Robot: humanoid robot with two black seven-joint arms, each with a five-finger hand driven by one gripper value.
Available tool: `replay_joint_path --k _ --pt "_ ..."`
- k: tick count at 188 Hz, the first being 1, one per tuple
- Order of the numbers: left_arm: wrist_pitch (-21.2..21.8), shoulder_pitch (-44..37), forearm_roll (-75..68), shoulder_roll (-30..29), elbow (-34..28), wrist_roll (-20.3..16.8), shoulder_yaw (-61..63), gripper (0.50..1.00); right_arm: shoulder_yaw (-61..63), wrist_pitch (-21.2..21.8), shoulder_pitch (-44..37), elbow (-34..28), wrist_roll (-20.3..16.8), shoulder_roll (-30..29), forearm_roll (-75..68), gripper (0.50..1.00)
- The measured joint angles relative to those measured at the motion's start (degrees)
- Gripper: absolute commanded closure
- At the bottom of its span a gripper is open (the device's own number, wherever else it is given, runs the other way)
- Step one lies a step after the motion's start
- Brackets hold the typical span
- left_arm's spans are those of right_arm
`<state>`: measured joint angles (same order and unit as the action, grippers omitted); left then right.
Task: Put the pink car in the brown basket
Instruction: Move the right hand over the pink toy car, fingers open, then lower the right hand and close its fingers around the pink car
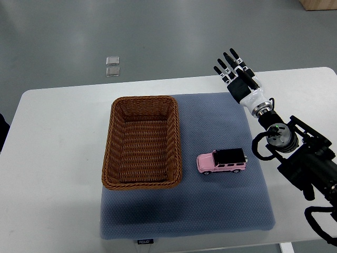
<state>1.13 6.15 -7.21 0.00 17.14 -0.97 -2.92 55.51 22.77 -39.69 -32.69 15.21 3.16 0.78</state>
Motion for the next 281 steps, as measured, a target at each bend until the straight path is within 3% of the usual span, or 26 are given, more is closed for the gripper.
replay_joint_path --k 55,99,120,142,160,197,233,281 --pt "-0.01 0.0 -0.09 0.0 0.0 0.0 -0.3 0.5 -0.68 1.42 -0.79 -0.47 -0.38 0.85 4.56 0.595" --pt "-0.03 0.03 0.0 0.0 0.0 0.0 -0.42 0.5 -17.08 6.6 -10.58 -4.83 -5.53 13.48 38.36 0.595" --pt "-0.09 0.13 -0.04 0.0 0.0 0.0 -0.42 0.5 -27.74 8.18 -16.24 -11.56 -9.67 20.89 48.68 0.595" --pt "-0.23 0.25 -0.15 0.0 0.04 -0.01 -0.43 0.5 -36.19 10.58 -20.18 -23.68 -14.37 28.6 50.74 0.595" --pt "-0.25 0.27 -0.15 0.0 0.03 -0.01 -0.43 0.5 -39.31 10.97 -21.07 -33.59 -16.13 33.35 50.85 0.595" --pt "-0.26 0.27 -0.01 0.0 -0.23 0.0 -0.47 0.5 -40.8 9.05 -18.02 -46.02 -16.45 40.39 50.72 0.597" --pt "-0.26 0.27 -0.01 0.0 -0.27 0.0 -0.46 0.5 -40.83 2.48 -13.61 -47.09 -16.18 40.51 51.65 0.597" --pt "-0.26 0.27 -0.01 0.0 -0.35 0.0 -0.42 0.5 -40.84 0.2 -10.2 -46.86 -16.17 38.82 52.49 0.597"
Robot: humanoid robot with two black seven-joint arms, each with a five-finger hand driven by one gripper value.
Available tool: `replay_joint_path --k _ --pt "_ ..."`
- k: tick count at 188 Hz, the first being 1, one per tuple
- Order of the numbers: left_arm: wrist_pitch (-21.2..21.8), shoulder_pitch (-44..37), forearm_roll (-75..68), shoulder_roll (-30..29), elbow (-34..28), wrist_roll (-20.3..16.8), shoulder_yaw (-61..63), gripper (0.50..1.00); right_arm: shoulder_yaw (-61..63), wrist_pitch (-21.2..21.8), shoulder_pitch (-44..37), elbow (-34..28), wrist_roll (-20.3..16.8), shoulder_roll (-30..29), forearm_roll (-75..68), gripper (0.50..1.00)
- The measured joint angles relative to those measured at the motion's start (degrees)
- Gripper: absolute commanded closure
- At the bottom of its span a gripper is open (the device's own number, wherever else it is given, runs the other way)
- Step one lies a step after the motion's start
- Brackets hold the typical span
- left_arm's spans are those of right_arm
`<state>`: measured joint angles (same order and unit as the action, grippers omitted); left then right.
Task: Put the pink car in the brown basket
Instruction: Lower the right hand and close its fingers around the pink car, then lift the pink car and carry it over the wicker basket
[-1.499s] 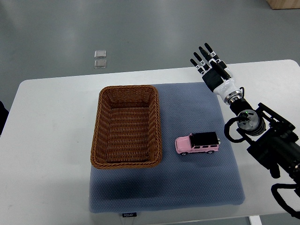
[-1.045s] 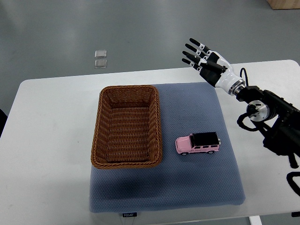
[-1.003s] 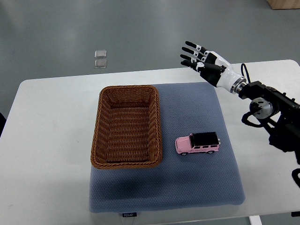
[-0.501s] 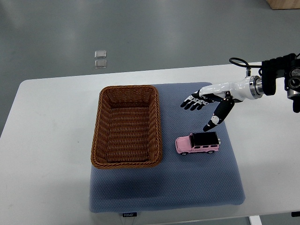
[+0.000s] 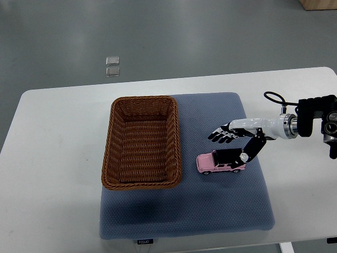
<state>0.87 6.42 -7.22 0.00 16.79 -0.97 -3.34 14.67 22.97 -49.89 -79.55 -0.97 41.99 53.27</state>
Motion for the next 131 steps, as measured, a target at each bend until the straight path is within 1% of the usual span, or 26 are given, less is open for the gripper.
replay_joint_path --k 42,52,61,71,74,75,76,77,78,79,80,81,82,83,84,85,86,87,88,89,90,91,92,93,94,131 --pt "0.0 0.0 0.01 0.0 -0.04 0.0 -0.01 0.5 0.03 -2.15 3.81 0.9 0.17 -2.0 2.65 0.605" --pt "0.0 0.0 0.02 0.0 -0.05 0.0 -0.01 0.5 0.08 -3.3 4.5 1.44 0.36 -2.57 3.74 0.617" --pt "0.0 0.0 0.02 0.0 -0.07 0.0 -0.01 0.5 0.09 -4.31 5.0 1.93 0.66 -3.0 4.79 0.642" --pt "0.0 0.0 0.02 0.0 -0.09 0.0 0.0 0.5 0.12 -5.12 5.46 2.43 1.0 -3.38 5.99 0.697" --pt "0.0 0.0 0.02 0.0 -0.09 0.0 0.0 0.5 0.12 -5.26 5.58 2.54 1.08 -3.48 6.26 0.728" --pt "0.0 0.0 0.02 0.0 -0.09 0.0 0.0 0.5 0.12 -5.3 5.62 2.57 1.11 -3.51 6.35 0.728" --pt "0.0 0.0 0.02 0.0 -0.09 0.0 -0.01 0.5 0.12 -5.33 5.66 2.61 1.13 -3.55 6.43 0.746" --pt "0.0 0.0 0.02 0.0 -0.09 0.0 -0.01 0.5 0.12 -5.37 5.7 2.65 1.15 -3.59 6.51 0.746" --pt "0.0 0.0 0.02 0.0 -0.09 0.0 -0.01 0.5 0.12 -5.4 5.74 2.69 1.17 -3.62 6.59 0.772" --pt "0.0 0.0 0.02 0.0 -0.09 0.0 -0.01 0.5 0.12 -5.47 5.81 2.77 1.21 -3.7 6.74 0.773" --pt "0.0 0.0 0.02 0.0 -0.09 0.0 -0.01 0.5 0.12 -5.5 5.85 2.81 1.22 -3.74 6.81 0.799" --pt "0.0 0.0 0.02 0.0 -0.09 0.0 -0.01 0.5 0.12 -5.53 5.88 2.85 1.23 -3.79 6.88 0.799" --pt "0.0 0.0 0.02 0.0 -0.09 0.0 -0.01 0.5 0.13 -5.56 5.91 2.89 1.25 -3.83 6.94 0.828" --pt "0.0 0.0 0.02 0.0 -0.09 0.0 0.0 0.5 0.12 -5.59 5.95 2.93 1.26 -3.87 7.0 0.828" --pt "0.0 0.0 0.02 0.0 -0.09 0.0 -0.01 0.5 0.13 -5.62 5.97 2.97 1.28 -3.91 7.06 0.86" --pt "0.0 0.0 0.02 0.0 -0.09 0.0 -0.01 0.5 0.13 -5.66 6.0 3.0 1.29 -3.95 7.12 0.861" --pt "0.0 0.0 0.02 0.0 -0.09 0.0 -0.01 0.5 0.13 -5.69 6.03 3.04 1.3 -3.99 7.17 0.889" --pt "0.0 0.0 0.02 0.0 -0.09 0.0 -0.01 0.5 0.13 -5.72 6.05 3.08 1.31 -4.03 7.22 0.889" --pt "0.0 0.0 0.02 0.0 -0.09 0.0 -0.01 0.5 0.13 -5.75 6.07 3.12 1.32 -4.07 7.27 0.92" --pt "0.0 0.0 0.02 0.0 -0.09 0.0 -0.01 0.5 0.13 -5.79 6.1 3.15 1.33 -4.11 7.32 0.92" --pt "0.0 0.0 0.02 0.0 -0.09 0.0 -0.01 0.5 0.14 -5.82 6.12 3.19 1.34 -4.14 7.36 0.948" --pt "0.0 0.0 0.02 0.0 -0.09 0.0 -0.01 0.5 0.14 -5.85 6.14 3.23 1.35 -4.18 7.41 0.948" --pt "0.0 0.0 0.02 0.0 -0.09 0.0 -0.01 0.5 0.15 -5.88 6.16 3.26 1.36 -4.21 7.45 0.979" --pt "0.0 0.0 0.02 0.0 -0.09 0.0 -0.01 0.5 0.15 -5.91 6.19 3.3 1.37 -4.24 7.5 0.979" --pt "0.0 0.0 0.02 0.0 -0.09 0.0 -0.01 0.5 0.15 -5.94 6.21 3.33 1.38 -4.27 7.54 1.0" --pt "0.05 -0.03 0.02 0.0 -0.09 0.0 -0.07 0.5 0.18 -6.92 6.52 4.1 1.86 -4.72 10.31 1.0"
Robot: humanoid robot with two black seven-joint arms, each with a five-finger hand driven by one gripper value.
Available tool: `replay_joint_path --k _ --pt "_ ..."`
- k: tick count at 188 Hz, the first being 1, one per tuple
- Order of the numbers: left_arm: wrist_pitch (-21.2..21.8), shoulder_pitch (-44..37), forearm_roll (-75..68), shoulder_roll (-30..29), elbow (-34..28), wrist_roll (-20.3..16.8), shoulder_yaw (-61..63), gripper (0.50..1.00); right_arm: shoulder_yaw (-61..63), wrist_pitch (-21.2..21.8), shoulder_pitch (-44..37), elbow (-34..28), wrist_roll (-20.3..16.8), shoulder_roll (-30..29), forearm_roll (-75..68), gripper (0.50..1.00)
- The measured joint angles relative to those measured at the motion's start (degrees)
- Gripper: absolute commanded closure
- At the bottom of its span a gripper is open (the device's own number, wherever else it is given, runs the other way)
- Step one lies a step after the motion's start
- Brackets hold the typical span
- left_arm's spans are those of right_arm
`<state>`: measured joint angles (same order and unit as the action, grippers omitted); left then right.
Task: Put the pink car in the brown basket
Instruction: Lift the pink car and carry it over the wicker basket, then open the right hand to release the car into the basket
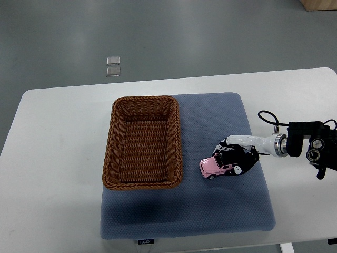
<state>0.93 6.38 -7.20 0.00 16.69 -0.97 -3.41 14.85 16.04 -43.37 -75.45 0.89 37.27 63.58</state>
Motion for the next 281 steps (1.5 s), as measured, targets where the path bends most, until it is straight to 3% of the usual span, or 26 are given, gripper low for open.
replay_joint_path --k 53,83,115,160,202,242,269,271,272,273,274,275,276,281 --pt "0.03 0.0 0.0 0.0 0.0 0.0 -0.03 0.5 0.81 2.05 -3.9 -0.78 0.25 4.03 -0.29 1.0" --pt "0.03 0.01 0.0 0.0 0.0 0.0 -0.03 0.5 2.06 4.46 -9.55 -2.49 0.31 6.73 -1.9 1.0" --pt "-0.01 0.0 0.0 0.0 0.0 0.0 -0.02 0.5 2.0 5.37 -17.89 -1.59 0.27 5.26 -5.48 1.0" --pt "-0.04 0.01 0.0 0.0 0.0 0.0 0.07 0.5 -3.73 4.83 -26.81 11.37 -0.08 -11.57 -6.08 1.0" --pt "-0.02 0.02 0.0 0.0 0.0 0.0 -0.1 0.5 -6.51 4.02 -27.76 24.04 -0.12 -28.23 -5.62 1.0" --pt "-0.01 0.02 0.0 0.0 0.01 0.0 -0.12 0.5 -9.1 3.09 -25.66 31.14 0.13 -36.21 -5.07 1.0" --pt "-0.01 0.0 0.0 0.0 0.0 0.0 -0.11 0.5 -10.02 1.22 -23.51 33.17 0.31 -37.21 -4.97 1.0" --pt "-0.01 0.0 0.0 0.0 0.0 0.0 -0.12 0.5 -10.03 1.05 -23.38 33.31 0.31 -37.22 -4.95 0.977" --pt "-0.01 0.0 0.0 0.0 0.0 0.0 -0.12 0.5 -10.04 0.97 -23.32 33.38 0.31 -37.22 -4.95 0.929" --pt "-0.01 0.0 0.0 0.0 0.0 0.0 -0.12 0.5 -10.04 0.88 -23.26 33.45 0.31 -37.22 -4.94 0.928" --pt "-0.01 0.0 0.0 0.0 0.0 0.0 -0.12 0.5 -10.05 0.8 -23.2 33.51 0.31 -37.22 -4.93 0.888" --pt "-0.01 0.0 0.0 0.0 0.0 0.0 -0.12 0.5 -10.05 0.72 -23.15 33.57 0.31 -37.22 -4.92 0.887" --pt "-0.01 0.0 0.0 0.0 0.0 0.0 -0.12 0.5 -10.05 0.65 -23.1 33.63 0.31 -37.22 -4.92 0.853" --pt "-0.01 -0.01 0.0 0.0 0.0 0.0 -0.12 0.5 -10.05 0.23 -22.83 33.91 0.33 -37.23 -4.87 0.807"
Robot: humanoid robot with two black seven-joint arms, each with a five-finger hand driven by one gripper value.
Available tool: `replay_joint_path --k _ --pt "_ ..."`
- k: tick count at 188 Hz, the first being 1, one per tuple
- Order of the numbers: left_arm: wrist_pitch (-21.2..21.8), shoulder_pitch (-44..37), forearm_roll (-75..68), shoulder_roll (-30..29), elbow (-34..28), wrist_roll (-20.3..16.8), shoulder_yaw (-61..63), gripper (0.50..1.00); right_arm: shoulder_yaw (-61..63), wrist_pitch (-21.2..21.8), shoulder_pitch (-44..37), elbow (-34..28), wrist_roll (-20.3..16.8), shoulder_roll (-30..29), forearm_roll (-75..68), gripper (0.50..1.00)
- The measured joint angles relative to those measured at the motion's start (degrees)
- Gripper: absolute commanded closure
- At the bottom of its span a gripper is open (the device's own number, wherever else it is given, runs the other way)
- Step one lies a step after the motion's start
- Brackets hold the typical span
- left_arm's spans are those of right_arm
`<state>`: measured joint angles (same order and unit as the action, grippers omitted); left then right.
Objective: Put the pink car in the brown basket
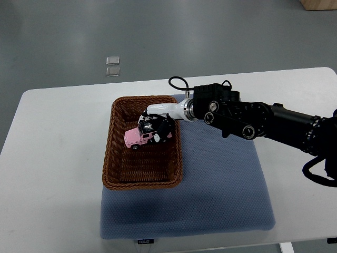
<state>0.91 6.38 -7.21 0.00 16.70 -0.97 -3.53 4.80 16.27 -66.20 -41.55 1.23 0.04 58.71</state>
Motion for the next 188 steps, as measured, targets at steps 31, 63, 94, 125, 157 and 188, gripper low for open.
replay_joint_path --k 31,63,94,125,157,188 --pt "0.0 0.0 0.0 0.0 0.0 0.0 0.0 0.5 0.1 -0.75 1.17 0.39 0.09 -0.04 0.08 0.668" --pt "-0.01 0.0 0.0 0.0 0.0 0.0 0.05 0.5 0.56 -0.88 1.41 0.51 0.11 -0.04 -0.06 0.642" --pt "-0.03 0.02 0.0 0.0 0.0 0.0 0.1 0.5 1.37 -0.9 0.95 0.51 0.11 -0.04 -0.72 0.642" --pt "-0.03 0.02 0.0 0.0 0.0 0.0 0.18 0.5 7.29 -0.48 0.59 0.46 0.11 0.0 -1.6 0.64" --pt "-0.03 0.02 0.0 0.0 0.0 0.0 0.19 0.5 20.66 -0.21 2.13 0.31 1.96 3.4 -8.04 0.628" --pt "-0.03 0.02 0.0 0.0 0.0 0.0 0.19 0.5 38.22 -0.17 11.03 0.29 6.56 5.49 -21.63 0.613"
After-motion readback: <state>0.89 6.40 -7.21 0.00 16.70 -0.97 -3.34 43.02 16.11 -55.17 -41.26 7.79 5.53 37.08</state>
